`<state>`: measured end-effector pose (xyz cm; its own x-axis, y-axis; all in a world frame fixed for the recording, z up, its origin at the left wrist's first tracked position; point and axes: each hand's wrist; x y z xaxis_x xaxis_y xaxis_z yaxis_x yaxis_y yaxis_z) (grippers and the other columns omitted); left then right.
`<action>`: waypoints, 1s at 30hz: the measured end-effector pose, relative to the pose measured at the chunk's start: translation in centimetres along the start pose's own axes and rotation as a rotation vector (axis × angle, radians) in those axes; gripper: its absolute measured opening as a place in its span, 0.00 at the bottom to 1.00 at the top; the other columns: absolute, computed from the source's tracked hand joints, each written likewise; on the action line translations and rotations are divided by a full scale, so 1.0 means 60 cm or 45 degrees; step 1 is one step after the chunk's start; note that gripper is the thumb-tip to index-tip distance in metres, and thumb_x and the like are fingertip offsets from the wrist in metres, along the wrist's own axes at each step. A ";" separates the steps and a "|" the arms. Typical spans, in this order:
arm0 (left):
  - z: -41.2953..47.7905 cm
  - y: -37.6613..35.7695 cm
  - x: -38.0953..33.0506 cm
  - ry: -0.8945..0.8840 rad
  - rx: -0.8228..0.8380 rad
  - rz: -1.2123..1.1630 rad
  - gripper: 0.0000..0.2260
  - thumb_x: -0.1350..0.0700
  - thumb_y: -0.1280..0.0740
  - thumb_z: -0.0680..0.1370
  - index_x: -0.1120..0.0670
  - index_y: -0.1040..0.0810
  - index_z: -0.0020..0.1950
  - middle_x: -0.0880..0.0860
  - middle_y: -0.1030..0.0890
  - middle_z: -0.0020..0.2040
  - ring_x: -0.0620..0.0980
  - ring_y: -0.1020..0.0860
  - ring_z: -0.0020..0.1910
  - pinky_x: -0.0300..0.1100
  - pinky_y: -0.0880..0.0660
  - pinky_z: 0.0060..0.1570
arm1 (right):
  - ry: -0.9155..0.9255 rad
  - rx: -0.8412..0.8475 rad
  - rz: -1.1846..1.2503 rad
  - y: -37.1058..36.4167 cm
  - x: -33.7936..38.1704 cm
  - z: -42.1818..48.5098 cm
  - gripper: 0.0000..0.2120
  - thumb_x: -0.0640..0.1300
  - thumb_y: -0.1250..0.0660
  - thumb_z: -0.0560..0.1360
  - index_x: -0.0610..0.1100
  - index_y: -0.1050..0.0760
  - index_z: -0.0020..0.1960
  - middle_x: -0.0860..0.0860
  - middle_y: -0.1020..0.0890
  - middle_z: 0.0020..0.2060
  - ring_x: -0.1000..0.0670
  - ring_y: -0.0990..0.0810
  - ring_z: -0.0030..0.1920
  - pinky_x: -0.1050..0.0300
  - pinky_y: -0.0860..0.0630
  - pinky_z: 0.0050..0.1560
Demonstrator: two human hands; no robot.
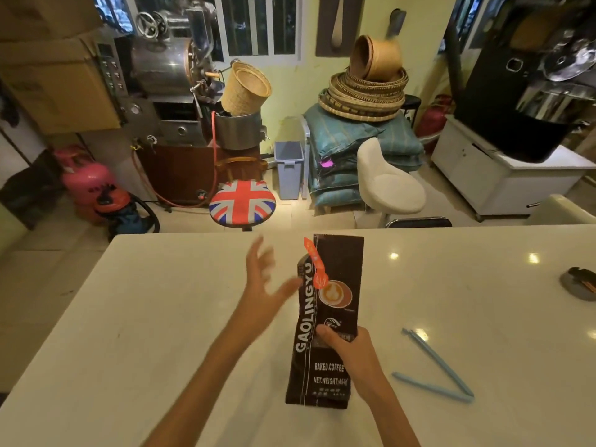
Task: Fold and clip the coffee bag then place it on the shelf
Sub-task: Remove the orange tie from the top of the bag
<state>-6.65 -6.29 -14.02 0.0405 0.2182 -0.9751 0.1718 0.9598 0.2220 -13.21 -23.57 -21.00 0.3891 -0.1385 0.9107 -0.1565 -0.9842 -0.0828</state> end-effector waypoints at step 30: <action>-0.084 -0.022 0.124 0.276 -0.056 -0.242 0.04 0.52 0.30 0.76 0.45 0.19 0.49 0.44 0.14 0.42 0.43 0.15 0.40 0.38 0.19 0.42 | 0.882 0.843 -3.026 -0.177 0.257 0.035 0.20 0.58 0.39 0.79 0.44 0.22 0.61 0.47 0.17 0.50 0.45 0.20 0.52 0.52 0.29 0.51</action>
<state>-11.54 -5.06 -21.59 -0.2003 0.0621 -0.9778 0.1131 0.9928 0.0399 -3.66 -15.49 -6.91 -0.7524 0.5373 -0.3810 0.0678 0.6385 0.7667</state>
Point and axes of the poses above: each hand's wrist, its own z-axis towards the middle knuckle, its own y-axis out of the back of the hand, x = y × z
